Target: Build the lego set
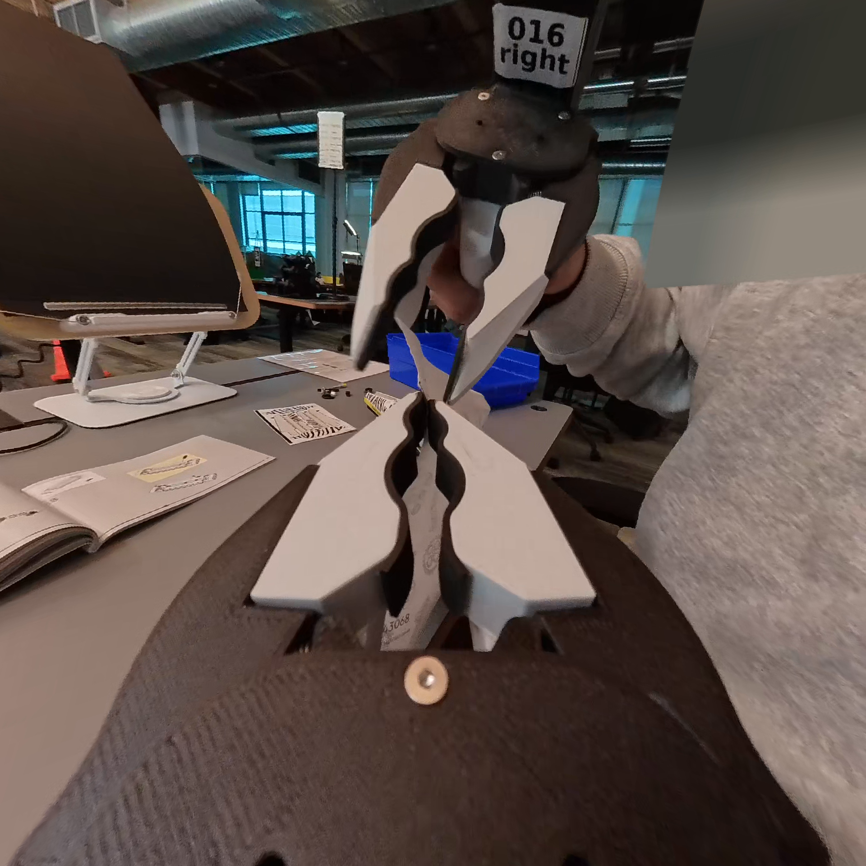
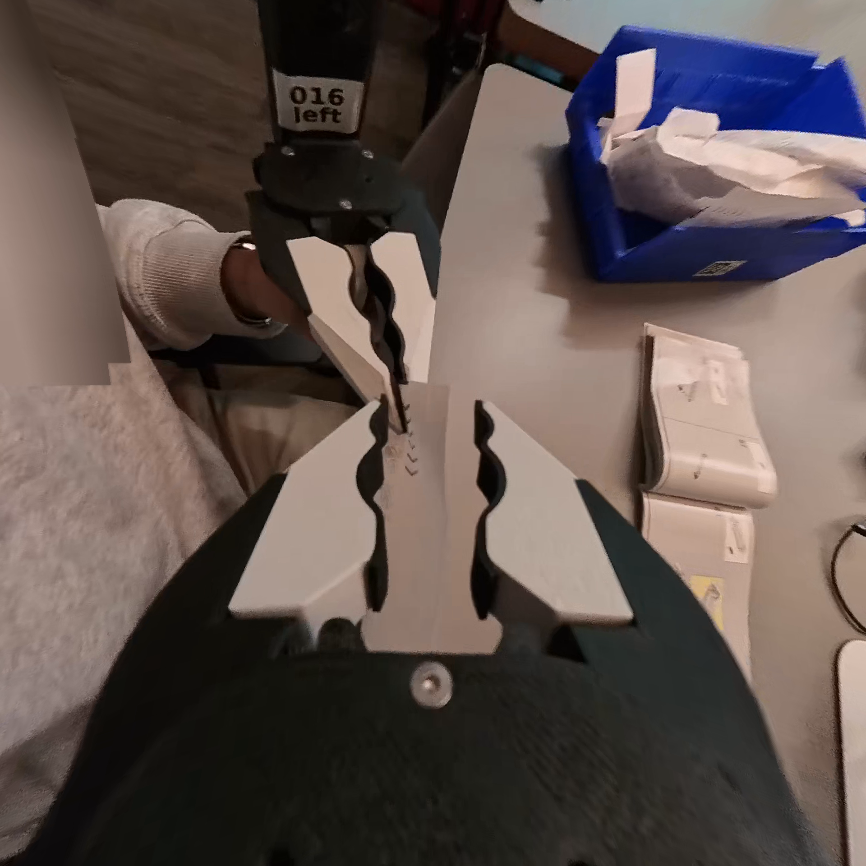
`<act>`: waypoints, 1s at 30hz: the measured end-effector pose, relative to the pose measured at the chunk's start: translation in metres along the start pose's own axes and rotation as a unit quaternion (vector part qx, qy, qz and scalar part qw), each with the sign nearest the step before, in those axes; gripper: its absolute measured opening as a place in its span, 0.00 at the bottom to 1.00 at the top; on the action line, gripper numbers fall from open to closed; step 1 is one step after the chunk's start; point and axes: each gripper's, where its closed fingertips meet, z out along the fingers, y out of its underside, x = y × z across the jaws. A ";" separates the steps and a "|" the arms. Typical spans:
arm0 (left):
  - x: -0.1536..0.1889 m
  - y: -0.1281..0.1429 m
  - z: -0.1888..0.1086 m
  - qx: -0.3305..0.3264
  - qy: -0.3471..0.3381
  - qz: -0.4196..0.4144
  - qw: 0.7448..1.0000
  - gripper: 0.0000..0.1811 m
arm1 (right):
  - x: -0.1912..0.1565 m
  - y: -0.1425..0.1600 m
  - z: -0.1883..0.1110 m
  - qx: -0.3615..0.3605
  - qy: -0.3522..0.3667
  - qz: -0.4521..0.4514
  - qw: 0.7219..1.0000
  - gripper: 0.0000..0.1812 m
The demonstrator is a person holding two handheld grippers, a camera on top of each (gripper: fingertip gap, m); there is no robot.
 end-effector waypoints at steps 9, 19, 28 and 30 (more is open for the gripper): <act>-0.001 0.000 -0.001 0.004 0.005 -0.014 1.000 0.00 | -0.011 -0.004 0.003 -0.006 -0.028 -0.001 1.000 0.00; -0.004 -0.001 0.001 0.030 -0.009 -0.006 1.000 0.00 | -0.008 -0.003 0.002 0.026 -0.061 0.091 0.994 0.00; -0.002 0.000 -0.002 0.021 0.023 -0.051 0.998 0.00 | -0.006 -0.005 0.004 0.035 -0.047 0.097 0.994 0.01; -0.001 0.000 -0.002 0.019 0.026 -0.056 0.998 0.00 | -0.005 -0.008 0.003 0.043 -0.046 0.095 0.993 0.01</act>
